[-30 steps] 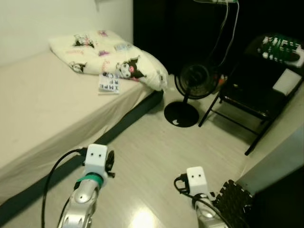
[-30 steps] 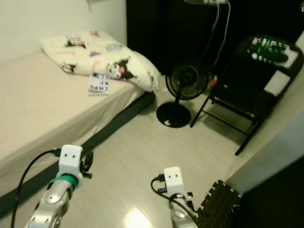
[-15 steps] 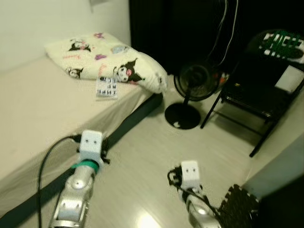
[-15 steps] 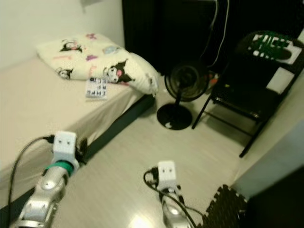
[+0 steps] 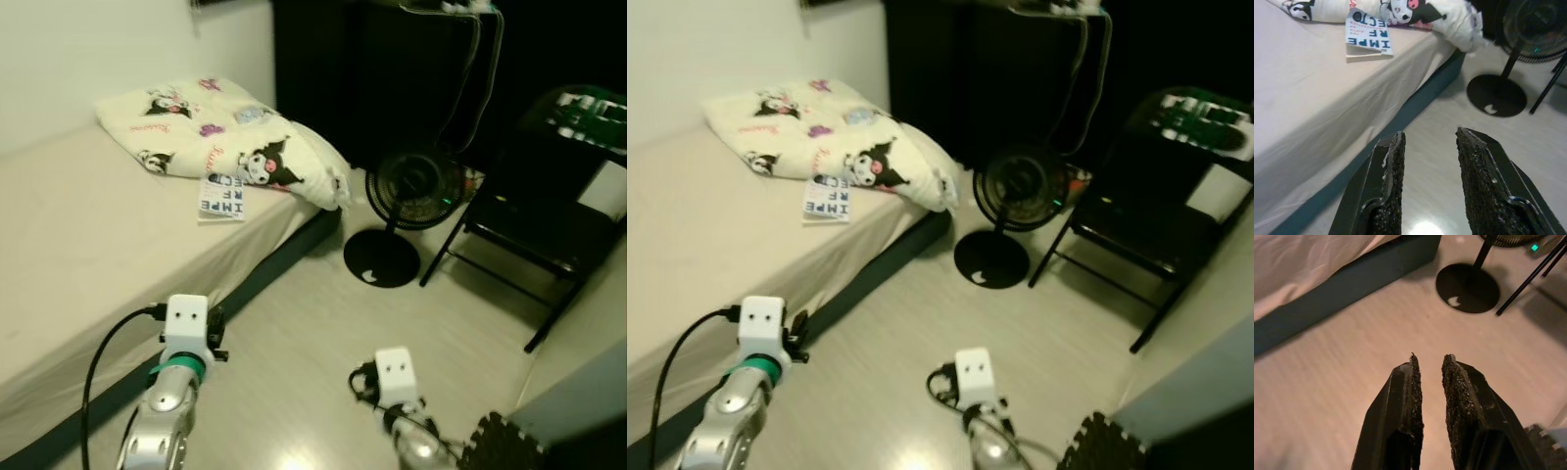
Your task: Clean up the room
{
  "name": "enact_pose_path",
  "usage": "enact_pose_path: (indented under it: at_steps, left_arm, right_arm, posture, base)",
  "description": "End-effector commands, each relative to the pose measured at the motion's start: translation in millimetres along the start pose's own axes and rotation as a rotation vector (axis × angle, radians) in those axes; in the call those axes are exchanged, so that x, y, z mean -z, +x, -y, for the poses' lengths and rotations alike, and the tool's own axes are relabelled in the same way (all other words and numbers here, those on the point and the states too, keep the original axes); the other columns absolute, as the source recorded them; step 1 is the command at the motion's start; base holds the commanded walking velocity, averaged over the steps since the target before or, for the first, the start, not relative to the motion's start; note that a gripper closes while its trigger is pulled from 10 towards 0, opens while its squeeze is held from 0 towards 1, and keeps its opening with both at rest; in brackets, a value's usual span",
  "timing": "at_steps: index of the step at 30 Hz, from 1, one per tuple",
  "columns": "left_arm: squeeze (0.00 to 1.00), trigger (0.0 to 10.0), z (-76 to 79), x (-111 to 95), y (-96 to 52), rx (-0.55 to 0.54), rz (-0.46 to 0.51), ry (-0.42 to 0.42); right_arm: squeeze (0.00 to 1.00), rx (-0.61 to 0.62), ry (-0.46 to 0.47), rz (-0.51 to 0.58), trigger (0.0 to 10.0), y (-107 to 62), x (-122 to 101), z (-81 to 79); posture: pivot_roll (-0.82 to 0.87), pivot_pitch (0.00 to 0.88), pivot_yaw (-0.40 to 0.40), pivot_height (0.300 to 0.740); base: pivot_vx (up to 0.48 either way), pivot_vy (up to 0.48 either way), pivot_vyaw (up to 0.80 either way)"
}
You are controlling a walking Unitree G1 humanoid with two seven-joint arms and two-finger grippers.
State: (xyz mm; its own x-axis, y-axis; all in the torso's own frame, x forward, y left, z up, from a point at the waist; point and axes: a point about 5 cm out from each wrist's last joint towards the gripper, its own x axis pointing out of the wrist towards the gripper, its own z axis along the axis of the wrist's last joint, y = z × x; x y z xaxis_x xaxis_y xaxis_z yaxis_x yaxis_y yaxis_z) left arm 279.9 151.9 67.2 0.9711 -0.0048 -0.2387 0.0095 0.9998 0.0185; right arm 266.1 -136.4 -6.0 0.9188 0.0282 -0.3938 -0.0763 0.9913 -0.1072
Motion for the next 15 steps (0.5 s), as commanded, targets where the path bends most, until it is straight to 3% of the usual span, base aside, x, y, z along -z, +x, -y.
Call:
enact_pose_path:
  at_steps: [1,9,15]
  left_arm:
    - [0.0,10.0,-9.0,5.9,-3.9,-0.032,-0.015,0.009]
    - [0.0,10.0,-3.8,8.2,-7.9,-0.029,-0.014,-0.003]
    - [0.0,10.0,1.1,7.8,-10.0,-0.02,-0.007,0.0]
  right_arm:
    - [0.0,-0.013,-0.02,-0.023,10.0,-1.2,4.7,-7.8]
    - [0.0,-0.016,-0.08,-0.008,10.0,0.1,2.0,-6.5]
    - [0.0,-0.01,-0.091,-0.012,10.0,0.5,2.2,-3.5]
  posture:
    - [0.12,0.0,0.067,0.74]
    - [0.1,0.0,0.063,0.74]
    - [0.11,0.0,0.06,0.74]
  base:
    - [0.289,0.0,0.0]
    - [0.288,0.0,0.0]
    - [0.286,0.0,0.8]
